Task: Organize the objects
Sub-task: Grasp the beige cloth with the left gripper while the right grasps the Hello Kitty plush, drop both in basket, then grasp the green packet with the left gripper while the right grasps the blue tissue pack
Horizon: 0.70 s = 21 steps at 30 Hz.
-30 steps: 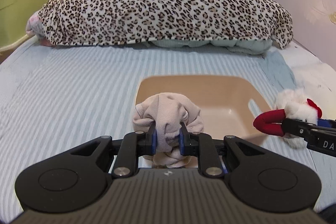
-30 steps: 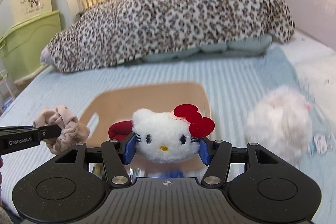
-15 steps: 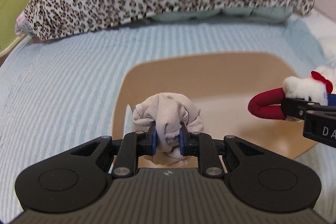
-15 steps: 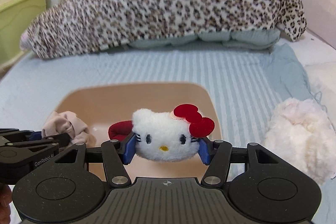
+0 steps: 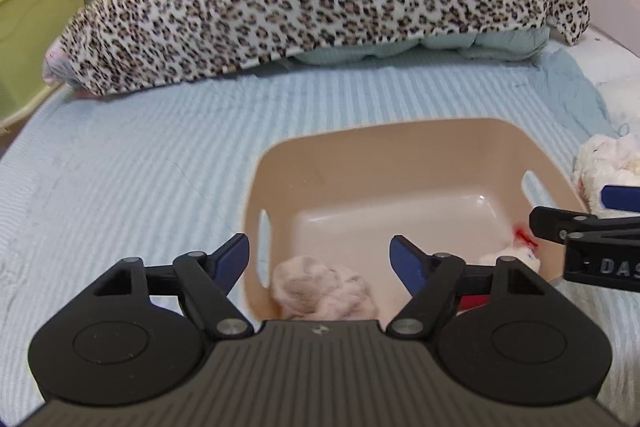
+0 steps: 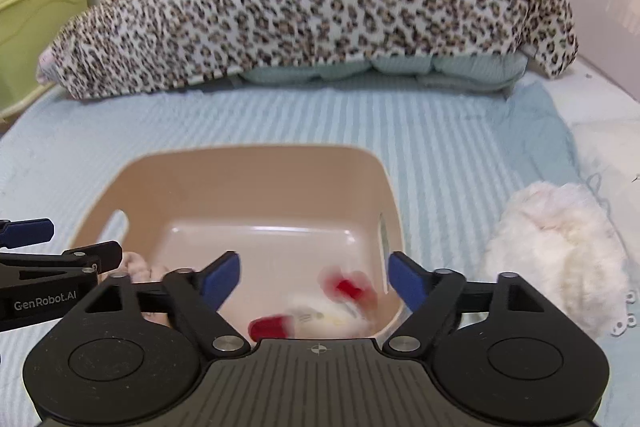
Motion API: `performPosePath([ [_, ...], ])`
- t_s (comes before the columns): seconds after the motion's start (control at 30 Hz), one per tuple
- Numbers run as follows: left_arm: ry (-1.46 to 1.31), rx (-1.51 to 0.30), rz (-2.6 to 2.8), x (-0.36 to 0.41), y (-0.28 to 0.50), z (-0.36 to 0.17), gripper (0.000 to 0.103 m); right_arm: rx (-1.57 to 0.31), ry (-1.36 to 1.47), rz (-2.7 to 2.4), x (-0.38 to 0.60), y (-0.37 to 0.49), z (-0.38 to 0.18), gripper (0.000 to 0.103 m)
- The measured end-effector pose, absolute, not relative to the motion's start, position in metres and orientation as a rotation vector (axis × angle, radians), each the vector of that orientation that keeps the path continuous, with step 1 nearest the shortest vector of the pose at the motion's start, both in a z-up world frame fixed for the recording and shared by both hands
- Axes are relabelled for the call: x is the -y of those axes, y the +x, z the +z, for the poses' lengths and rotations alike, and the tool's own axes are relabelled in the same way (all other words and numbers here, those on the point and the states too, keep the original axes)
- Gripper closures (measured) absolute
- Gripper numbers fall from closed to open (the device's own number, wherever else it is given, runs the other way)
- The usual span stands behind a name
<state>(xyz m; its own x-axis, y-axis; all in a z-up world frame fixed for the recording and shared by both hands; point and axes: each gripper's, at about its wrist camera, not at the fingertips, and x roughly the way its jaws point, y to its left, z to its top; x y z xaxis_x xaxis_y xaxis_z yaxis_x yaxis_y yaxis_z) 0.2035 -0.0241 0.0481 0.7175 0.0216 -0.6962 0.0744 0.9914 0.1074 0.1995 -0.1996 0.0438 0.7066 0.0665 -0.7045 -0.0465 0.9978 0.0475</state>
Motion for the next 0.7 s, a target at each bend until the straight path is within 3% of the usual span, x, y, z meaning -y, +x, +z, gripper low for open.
performPosePath([
  [0.1,0.147,-0.767,-0.023,0.022,0.189,0.058,0.016,-0.761,0.028,0.077,0.2,0.182,0.058,0.0],
  [0.37,0.132,-0.803,-0.023,0.002,0.151,0.058,0.016,-0.802,0.005,0.117,0.203,0.142,0.064,0.0],
  [0.7,0.13,-0.922,-0.017,-0.014,0.13,0.015,0.016,-0.918,-0.047,0.139,0.199,0.112,0.02,0.0],
])
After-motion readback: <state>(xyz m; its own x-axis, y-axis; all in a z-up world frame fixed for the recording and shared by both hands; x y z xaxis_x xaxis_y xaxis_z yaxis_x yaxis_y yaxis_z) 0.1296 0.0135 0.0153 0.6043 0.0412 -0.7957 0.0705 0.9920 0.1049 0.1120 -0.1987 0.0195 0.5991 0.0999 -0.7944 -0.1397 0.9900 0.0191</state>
